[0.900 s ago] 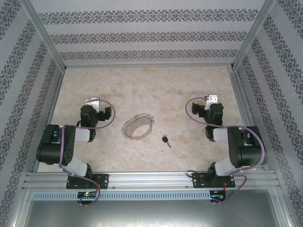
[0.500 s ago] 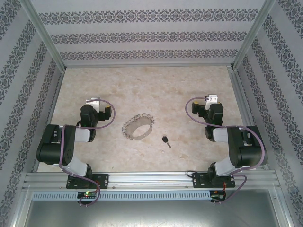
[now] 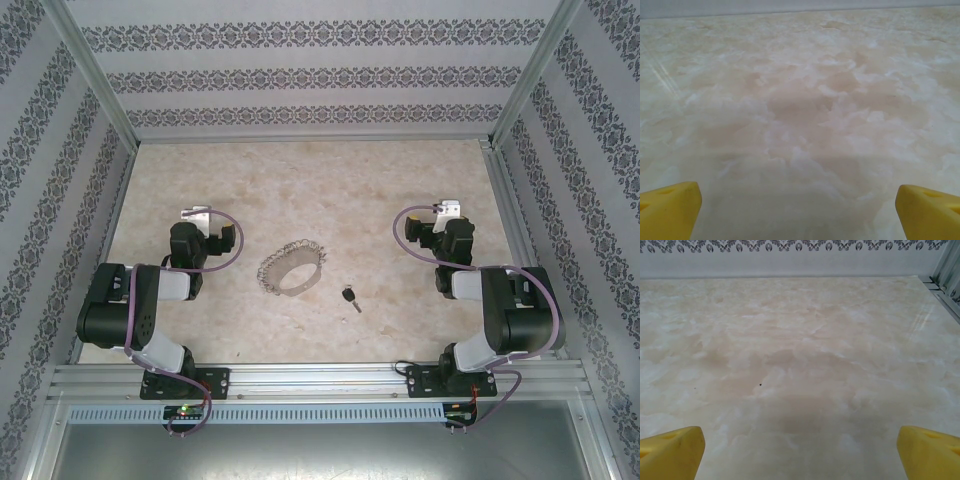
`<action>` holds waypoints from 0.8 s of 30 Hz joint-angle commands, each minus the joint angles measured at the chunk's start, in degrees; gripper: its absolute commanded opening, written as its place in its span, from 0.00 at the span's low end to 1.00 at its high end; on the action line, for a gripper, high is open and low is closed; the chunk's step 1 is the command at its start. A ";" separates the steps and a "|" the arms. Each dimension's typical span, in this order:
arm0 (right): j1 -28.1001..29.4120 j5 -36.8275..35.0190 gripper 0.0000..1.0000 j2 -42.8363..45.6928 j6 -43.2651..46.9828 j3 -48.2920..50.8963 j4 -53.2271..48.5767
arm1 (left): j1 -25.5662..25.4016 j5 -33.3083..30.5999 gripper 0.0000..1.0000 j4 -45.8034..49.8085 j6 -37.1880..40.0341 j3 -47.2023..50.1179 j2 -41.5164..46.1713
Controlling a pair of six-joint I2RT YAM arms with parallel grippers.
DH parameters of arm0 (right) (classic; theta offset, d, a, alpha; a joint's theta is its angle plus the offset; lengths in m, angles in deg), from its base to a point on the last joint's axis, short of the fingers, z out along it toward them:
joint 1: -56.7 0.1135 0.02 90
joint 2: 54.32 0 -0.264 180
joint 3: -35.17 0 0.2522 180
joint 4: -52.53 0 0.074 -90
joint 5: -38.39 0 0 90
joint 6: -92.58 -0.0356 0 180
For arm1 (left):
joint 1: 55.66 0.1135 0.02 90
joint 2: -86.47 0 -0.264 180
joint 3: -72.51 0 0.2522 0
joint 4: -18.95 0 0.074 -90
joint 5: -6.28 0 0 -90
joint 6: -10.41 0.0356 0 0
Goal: Put the keys on the keyring
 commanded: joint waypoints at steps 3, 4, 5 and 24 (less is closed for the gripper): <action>-0.49 2.06 0.98 0.10 -0.88 -0.24 1.73 | 0.71 0.72 1.00 0.71 -0.43 -1.15 -0.25; -0.48 2.02 0.98 0.14 -0.78 -0.24 1.77 | 0.67 0.69 1.00 0.65 -0.43 -1.06 -0.20; -0.48 2.08 0.98 0.08 -0.72 -0.15 1.87 | 0.67 0.72 1.00 0.44 -0.43 -1.00 -0.19; -1.21 -17.03 0.98 17.07 -18.02 -5.92 -21.03 | 0.65 -3.56 0.99 25.30 -3.09 -9.89 13.83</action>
